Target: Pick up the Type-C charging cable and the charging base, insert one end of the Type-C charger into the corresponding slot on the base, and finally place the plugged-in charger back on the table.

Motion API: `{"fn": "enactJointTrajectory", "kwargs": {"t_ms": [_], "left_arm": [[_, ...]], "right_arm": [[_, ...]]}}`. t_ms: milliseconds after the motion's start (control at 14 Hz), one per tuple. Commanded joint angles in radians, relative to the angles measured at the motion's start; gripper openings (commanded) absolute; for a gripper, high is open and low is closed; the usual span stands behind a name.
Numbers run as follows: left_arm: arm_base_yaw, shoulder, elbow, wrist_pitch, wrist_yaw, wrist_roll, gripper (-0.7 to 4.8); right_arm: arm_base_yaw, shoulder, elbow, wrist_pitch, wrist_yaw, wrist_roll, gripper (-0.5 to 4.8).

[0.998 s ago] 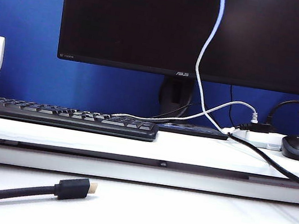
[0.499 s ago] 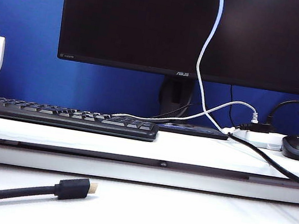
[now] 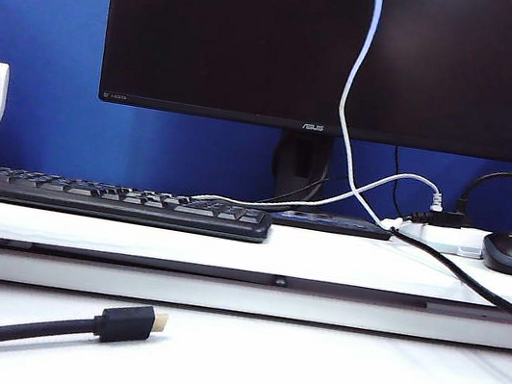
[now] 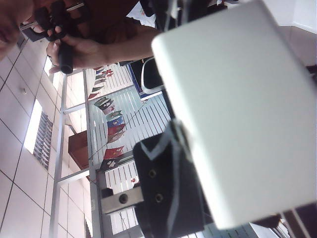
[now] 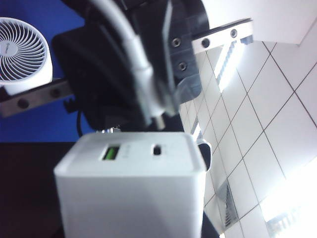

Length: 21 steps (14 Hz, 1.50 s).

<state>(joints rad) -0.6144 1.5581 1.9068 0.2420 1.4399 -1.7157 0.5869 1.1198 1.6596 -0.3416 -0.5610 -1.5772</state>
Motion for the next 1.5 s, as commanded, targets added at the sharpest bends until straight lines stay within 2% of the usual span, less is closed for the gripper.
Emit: {"fn": "enactJointTrajectory", "kwargs": {"t_ms": [71, 143, 285, 855, 1140, 1283, 1354, 1496], "left_arm": [[-0.003, -0.005, 0.006, 0.006, 0.008, -0.005, -0.06], [-0.005, -0.004, 0.006, 0.006, 0.005, -0.004, -0.06], [-0.040, 0.000, 0.005, 0.000, 0.012, 0.000, -0.06], [-0.040, 0.000, 0.004, -0.041, 0.019, 0.034, -0.06], [-0.040, 0.000, 0.004, -0.055, 0.020, 0.041, -0.06], [-0.040, 0.000, 0.004, -0.055, 0.019, 0.040, -0.06], [-0.040, 0.000, 0.004, -0.055, 0.020, 0.040, -0.06], [-0.040, 0.000, 0.004, -0.055, 0.020, 0.040, -0.06]], "right_arm": [[0.001, 0.001, 0.004, 0.009, 0.001, -0.029, -0.01], [0.001, 0.023, 0.004, 0.011, 0.008, -0.081, -0.01], [0.001, 0.035, 0.004, 0.066, -0.010, -0.080, -0.01], [0.002, 0.001, 0.004, 0.023, -0.122, -0.072, -0.01], [0.003, 0.003, 0.004, 0.023, -0.123, -0.072, -0.01], [0.028, 0.011, 0.004, 0.023, -0.109, -0.072, -0.01], [0.070, 0.022, 0.004, 0.022, -0.066, -0.078, -0.01], [0.078, 0.023, 0.004, 0.015, -0.059, -0.084, -0.01]]}}
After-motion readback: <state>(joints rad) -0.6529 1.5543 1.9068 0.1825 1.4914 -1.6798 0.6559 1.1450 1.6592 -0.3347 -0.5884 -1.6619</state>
